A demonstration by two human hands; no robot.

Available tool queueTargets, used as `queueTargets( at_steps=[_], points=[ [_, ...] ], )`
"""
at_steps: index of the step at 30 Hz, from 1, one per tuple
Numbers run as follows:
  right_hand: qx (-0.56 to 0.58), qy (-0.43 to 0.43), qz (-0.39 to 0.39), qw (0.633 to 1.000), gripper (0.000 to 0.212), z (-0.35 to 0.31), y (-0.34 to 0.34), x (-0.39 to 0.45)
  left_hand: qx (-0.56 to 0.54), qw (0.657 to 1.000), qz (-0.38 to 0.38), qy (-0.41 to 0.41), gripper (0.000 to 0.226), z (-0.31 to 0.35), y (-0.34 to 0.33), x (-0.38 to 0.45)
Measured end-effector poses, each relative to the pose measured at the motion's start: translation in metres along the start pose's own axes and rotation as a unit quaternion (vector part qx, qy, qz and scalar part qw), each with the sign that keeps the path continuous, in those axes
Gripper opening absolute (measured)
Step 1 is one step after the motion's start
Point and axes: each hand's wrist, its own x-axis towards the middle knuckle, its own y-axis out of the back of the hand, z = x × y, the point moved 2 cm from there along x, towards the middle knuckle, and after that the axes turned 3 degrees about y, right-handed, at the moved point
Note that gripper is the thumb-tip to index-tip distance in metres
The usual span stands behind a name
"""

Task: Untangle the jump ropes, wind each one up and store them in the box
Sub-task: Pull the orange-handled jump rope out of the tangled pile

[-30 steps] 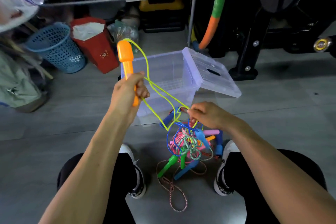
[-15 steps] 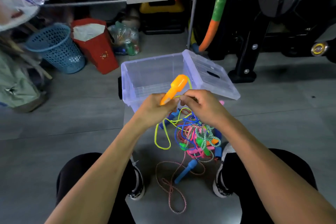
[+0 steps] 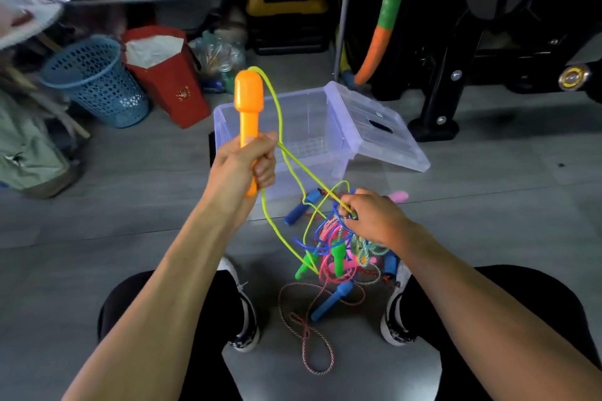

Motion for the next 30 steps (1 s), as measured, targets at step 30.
queueTargets(
  at_steps=[30],
  points=[
    [0.303, 0.042, 0.156, 0.939, 0.028, -0.019, 0.048, -0.007, 0.478, 0.874, -0.016, -0.088, 0.016, -0.073, -0.023, 0.024]
  ],
)
